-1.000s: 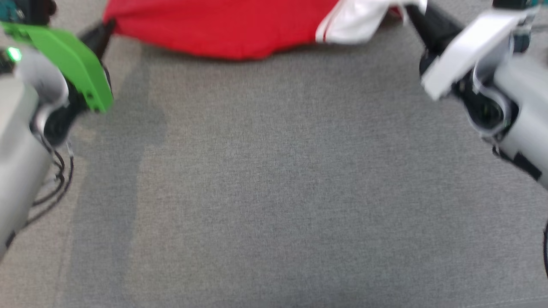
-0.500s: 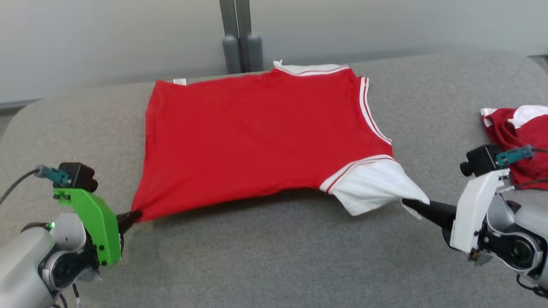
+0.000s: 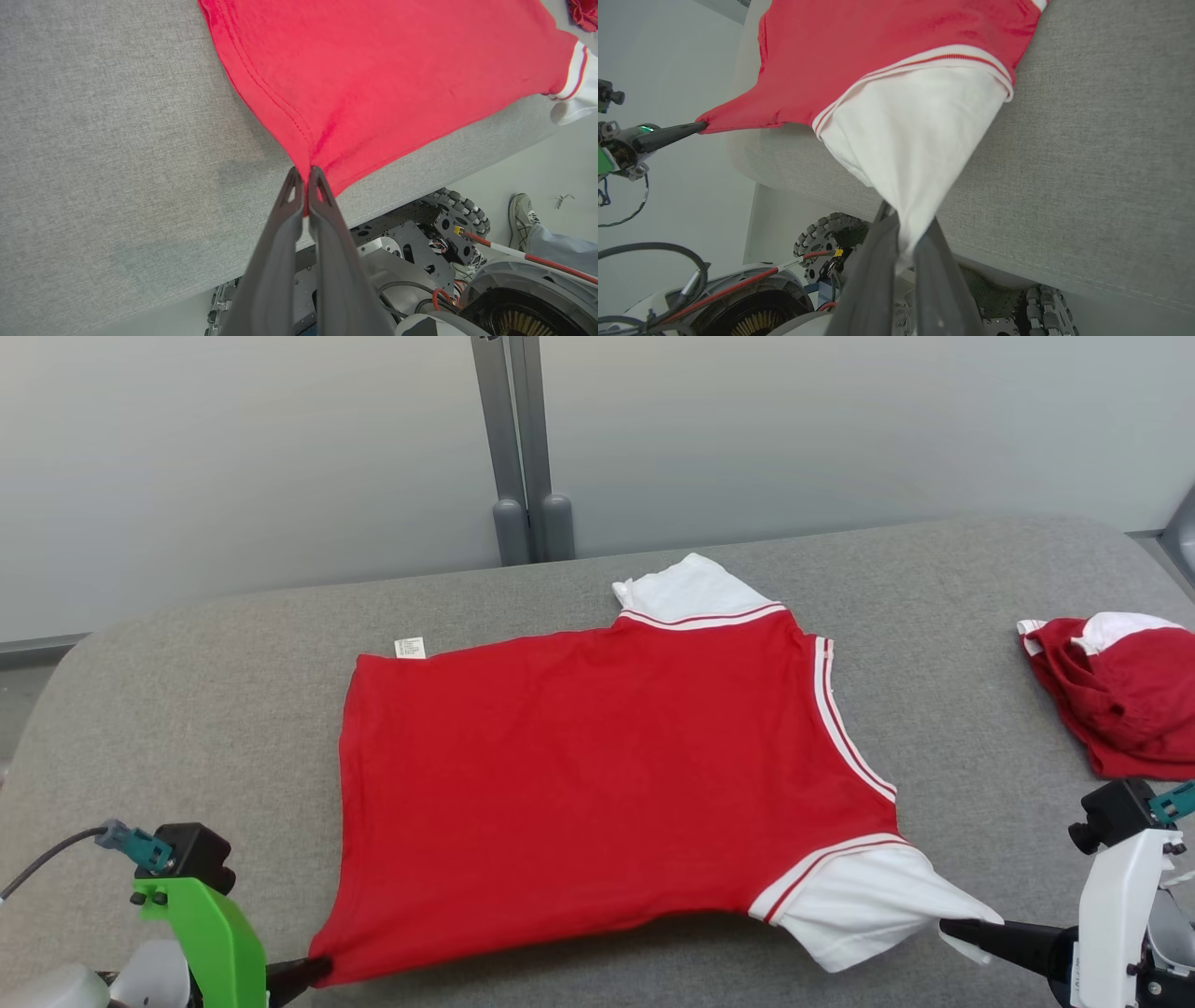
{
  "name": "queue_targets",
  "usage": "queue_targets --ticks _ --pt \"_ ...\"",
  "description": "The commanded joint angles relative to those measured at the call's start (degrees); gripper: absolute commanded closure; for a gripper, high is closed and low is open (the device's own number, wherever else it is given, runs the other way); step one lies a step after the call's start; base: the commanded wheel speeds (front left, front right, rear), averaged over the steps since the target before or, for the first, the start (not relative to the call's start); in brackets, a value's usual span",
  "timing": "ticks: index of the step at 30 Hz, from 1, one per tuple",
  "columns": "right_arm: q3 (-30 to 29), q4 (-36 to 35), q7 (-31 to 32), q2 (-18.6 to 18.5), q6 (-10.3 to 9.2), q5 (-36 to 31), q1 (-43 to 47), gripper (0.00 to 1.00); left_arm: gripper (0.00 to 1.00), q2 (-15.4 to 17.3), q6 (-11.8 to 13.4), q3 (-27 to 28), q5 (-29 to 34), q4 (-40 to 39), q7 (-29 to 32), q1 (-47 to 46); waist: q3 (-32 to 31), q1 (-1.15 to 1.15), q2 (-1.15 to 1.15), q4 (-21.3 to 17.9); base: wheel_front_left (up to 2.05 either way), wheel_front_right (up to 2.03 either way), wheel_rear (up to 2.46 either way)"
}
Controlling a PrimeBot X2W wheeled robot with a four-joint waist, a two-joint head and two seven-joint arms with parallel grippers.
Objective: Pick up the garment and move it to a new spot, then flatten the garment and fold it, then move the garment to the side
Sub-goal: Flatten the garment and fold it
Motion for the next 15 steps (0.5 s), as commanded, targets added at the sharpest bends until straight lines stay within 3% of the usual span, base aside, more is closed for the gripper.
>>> queue_targets --ticks 1,6,15 --pt "0.0 -0.5 0.3 -0.3 0.03 -0.5 -0.1 1.00 1.00 0.8 0.6 0.0 0.2 -0.6 0.7 0.5 0.3 0.01 0.00 0.2 0.00 0.00 0.00" --pt "0.0 0.0 2.9 0.3 0.03 -1.7 -3.7 1.00 1.00 0.7 1.0 -0.8 -0.4 -0.5 6.1 -2.5 1.1 0.01 0.00 0.5 0.00 0.00 0.00" --pt "-0.3 7.8 14.4 6.1 0.03 2.5 -13.4 1.00 1.00 -4.9 -1.7 -0.9 -0.7 6.8 15.9 -11.3 5.2 0.01 0.00 0.8 0.00 0.00 0.00"
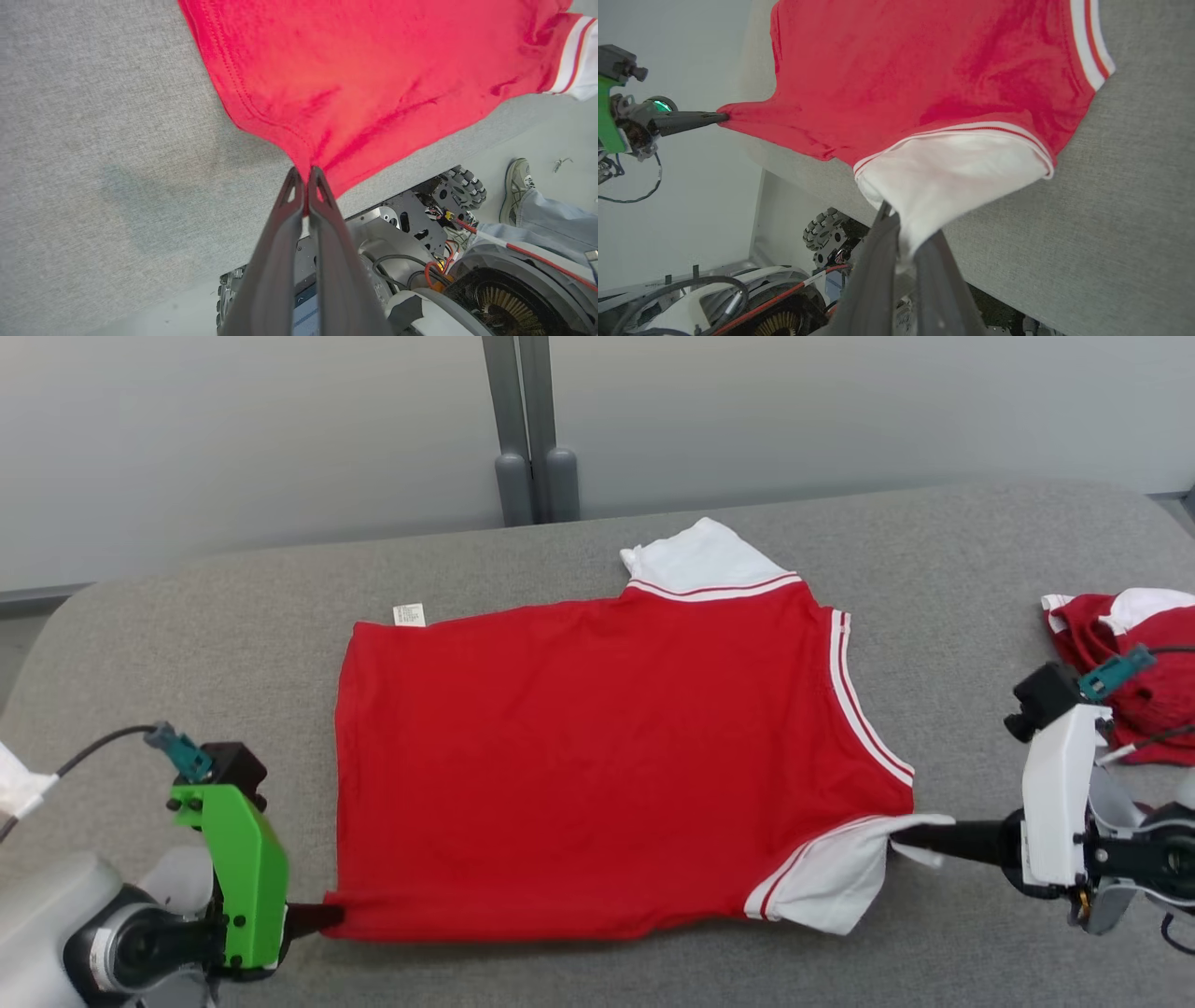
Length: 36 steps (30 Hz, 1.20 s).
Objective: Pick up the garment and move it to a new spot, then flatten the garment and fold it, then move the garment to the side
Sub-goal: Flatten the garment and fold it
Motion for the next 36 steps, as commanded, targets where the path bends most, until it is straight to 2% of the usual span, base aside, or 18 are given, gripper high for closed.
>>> queue_targets --ticks 1,6,14,22,23,24,30,36 --pt "-0.1 1.8 1.5 0.1 0.03 0.5 -1.7 1.00 1.00 -0.6 -0.4 0.3 -0.1 1.2 1.0 -2.0 2.0 0.01 0.00 0.1 0.00 0.00 0.00" --pt "-0.1 9.9 6.0 4.4 0.03 2.7 -7.9 1.00 1.00 -3.1 -1.1 2.3 -1.8 6.8 4.1 -6.9 5.8 0.01 0.00 0.1 0.00 0.00 0.00" --pt "0.1 23.1 9.1 10.0 0.03 5.3 -14.0 1.00 1.00 -7.1 -2.1 3.7 -3.3 16.0 7.1 -11.7 10.3 0.01 0.00 1.0 0.00 0.00 0.00" --pt "0.2 28.6 8.7 14.1 0.03 4.6 -16.0 1.00 1.00 -11.3 -4.7 4.3 -2.8 22.8 5.6 -13.3 11.1 0.01 0.00 1.0 0.00 0.00 0.00" --pt "0.2 29.1 8.5 14.6 0.03 4.4 -16.0 0.55 0.36 -11.7 -5.1 4.3 -2.6 23.6 5.2 -13.4 11.0 0.01 0.00 0.9 0.00 0.00 0.00" --pt "0.2 29.4 8.4 15.0 0.03 4.3 -15.9 0.00 0.00 -12.2 -5.5 4.3 -2.6 24.3 5.1 -13.3 10.8 0.01 0.00 0.9 0.00 0.00 0.00" --pt "-1.2 29.1 4.4 15.6 0.03 3.0 -14.3 0.00 0.00 -13.5 -7.7 4.2 -2.0 27.0 3.5 -12.4 8.2 0.01 0.00 1.0 0.00 0.00 0.00" --pt "-4.2 23.2 -6.9 13.7 0.03 -2.3 -11.0 0.00 0.00 -12.4 -10.8 5.6 0.5 24.9 -4.2 -10.8 3.3 0.01 0.00 1.2 0.00 0.00 0.00"
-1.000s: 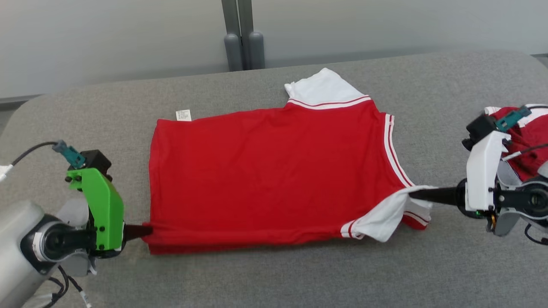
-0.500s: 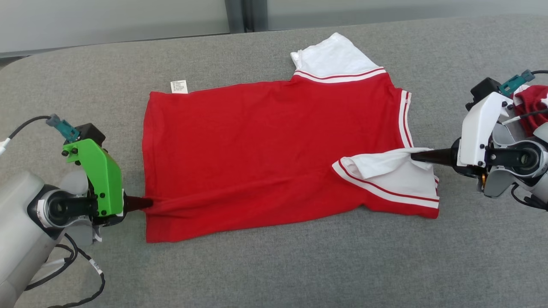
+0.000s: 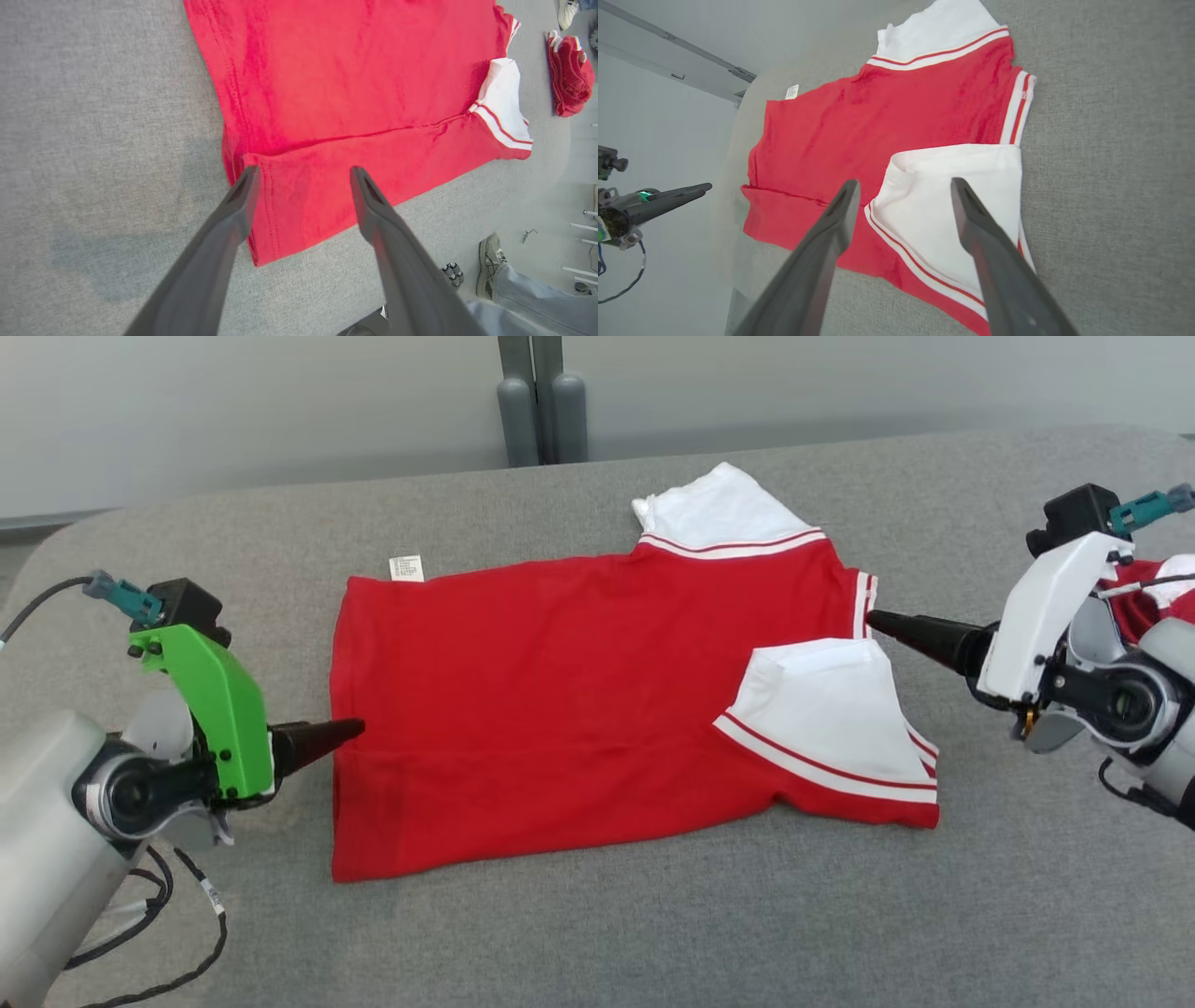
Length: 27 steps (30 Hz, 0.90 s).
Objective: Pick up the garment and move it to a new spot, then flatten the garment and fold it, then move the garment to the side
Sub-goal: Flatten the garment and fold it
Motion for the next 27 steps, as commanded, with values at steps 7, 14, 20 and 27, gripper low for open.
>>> queue_targets --ticks 7,14,20,27 --pt "-3.0 -7.2 -20.1 -4.2 0.03 -9.1 8.4 0.00 0.00 4.0 1.0 1.5 13.5 -5.3 -25.2 5.4 -7.2 0.00 0.00 0.1 0.00 0.00 0.00" --pt "-12.9 -4.5 -31.6 -4.8 0.03 -20.0 17.5 0.00 0.00 5.3 13.3 2.9 22.7 -13.4 -45.9 14.5 -8.2 0.00 0.00 0.7 0.00 0.00 0.00" --pt "-31.4 -3.8 -31.5 2.7 0.03 -34.2 32.9 0.00 0.00 4.2 23.9 3.9 27.7 -18.5 -50.2 23.7 -8.4 0.00 0.00 0.3 0.00 0.00 0.00" --pt "-39.2 -2.7 -31.5 10.6 0.03 -43.0 43.3 0.00 0.00 -0.5 25.2 5.9 26.3 -17.7 -50.5 33.1 -7.6 0.00 0.00 -0.4 0.00 0.00 0.00"
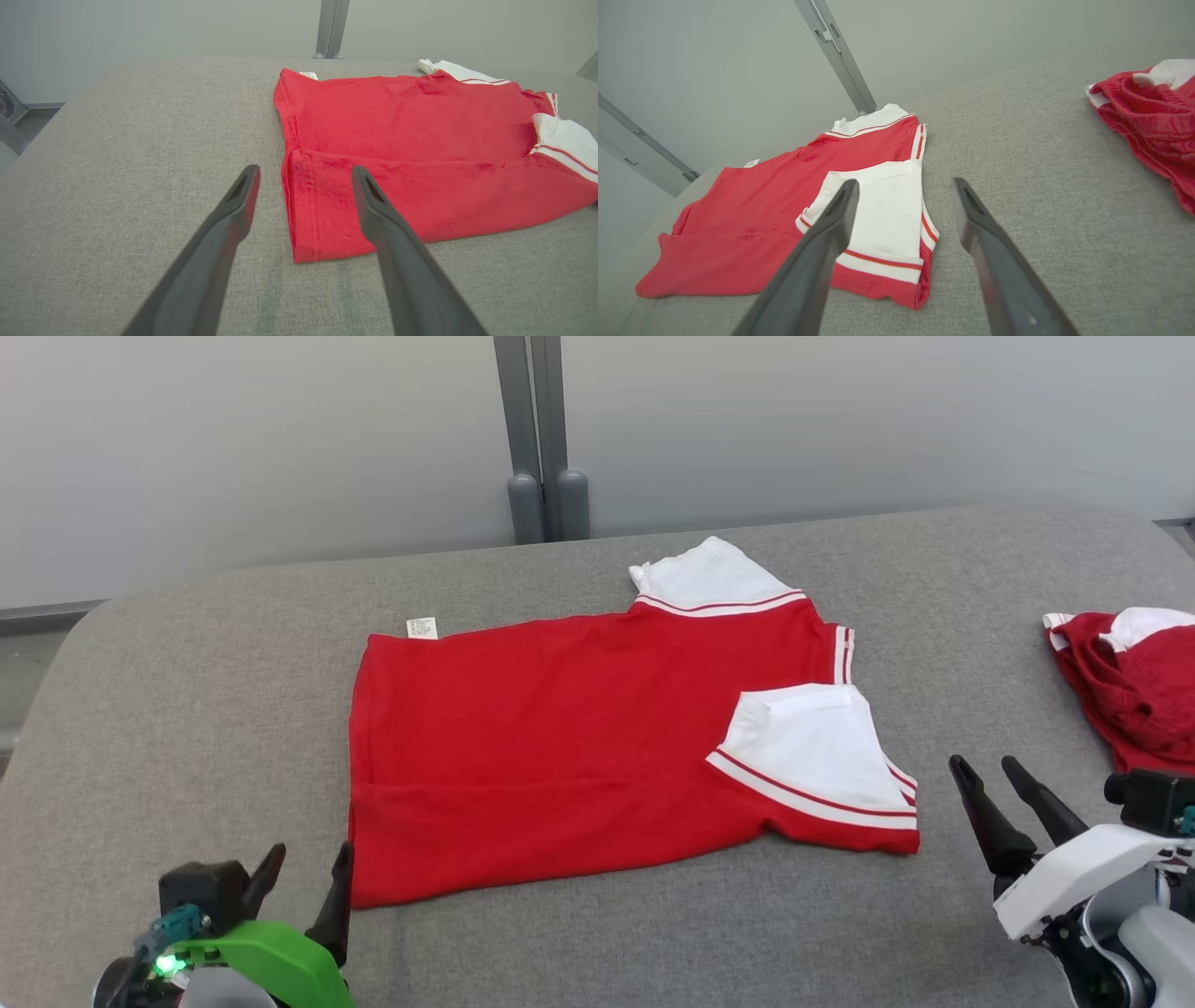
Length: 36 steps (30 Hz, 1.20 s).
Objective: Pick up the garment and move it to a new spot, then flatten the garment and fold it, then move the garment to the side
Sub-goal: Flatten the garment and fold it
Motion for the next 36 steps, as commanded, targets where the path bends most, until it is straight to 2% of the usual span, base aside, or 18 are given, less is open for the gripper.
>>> queue_targets --ticks 1,9,17,25,30,31,33,34,35,36 --pt "0.0 1.1 -0.1 0.6 0.03 -0.8 0.6 0.00 0.00 -0.6 -0.5 -0.1 0.2 1.3 -0.2 1.2 0.3 0.00 0.00 -0.2 0.00 0.00 0.00" --pt "2.0 11.2 4.8 5.1 0.03 -0.5 -3.7 0.00 0.00 -3.8 -2.9 -3.4 -0.1 8.1 5.1 -1.5 1.4 0.00 0.00 0.2 0.00 0.00 0.00" --pt "4.1 16.9 9.1 7.5 0.03 0.7 -7.8 0.00 0.00 -7.0 -5.9 -4.6 -1.1 13.6 8.9 -4.5 2.8 0.00 0.00 1.0 0.00 0.00 0.00" --pt "6.7 19.1 11.8 8.8 0.03 2.6 -9.5 0.00 0.00 -9.3 -6.6 -4.5 -1.9 17.4 10.2 -6.4 3.3 0.00 0.00 1.2 0.00 0.00 0.00" --pt "8.4 19.2 12.2 8.9 0.03 3.4 -10.2 0.00 0.00 -10.7 -9.0 -5.1 -2.5 20.5 11.6 -7.7 3.5 0.00 0.00 1.3 0.00 0.00 0.00" --pt "8.7 19.3 12.2 8.9 0.03 3.5 -10.3 0.12 0.00 -11.0 -9.5 -5.1 -2.6 21.4 11.7 -8.0 3.5 0.00 0.00 1.3 0.00 0.00 0.00" --pt "9.3 19.5 12.0 8.9 0.03 3.7 -10.5 0.50 0.00 -11.6 -10.5 -5.4 -2.6 23.0 11.7 -8.4 3.5 0.00 0.00 1.2 0.00 0.00 0.00" --pt "9.6 19.6 11.9 8.8 0.03 3.7 -10.7 0.59 0.08 -11.9 -10.9 -5.5 -2.3 23.7 11.6 -8.7 3.5 0.00 0.00 1.2 0.00 0.00 0.00" --pt "9.8 19.7 11.7 8.8 0.03 3.8 -10.9 0.77 0.44 -12.2 -11.3 -5.6 -2.1 24.6 11.3 -9.0 3.4 0.00 0.00 1.2 0.00 0.00 0.00" --pt "10.1 19.9 11.5 8.8 0.03 4.0 -11.1 1.00 0.57 -12.5 -11.8 -5.7 -2.0 25.4 11.2 -9.1 3.4 0.00 0.00 1.2 0.00 0.00 0.00"
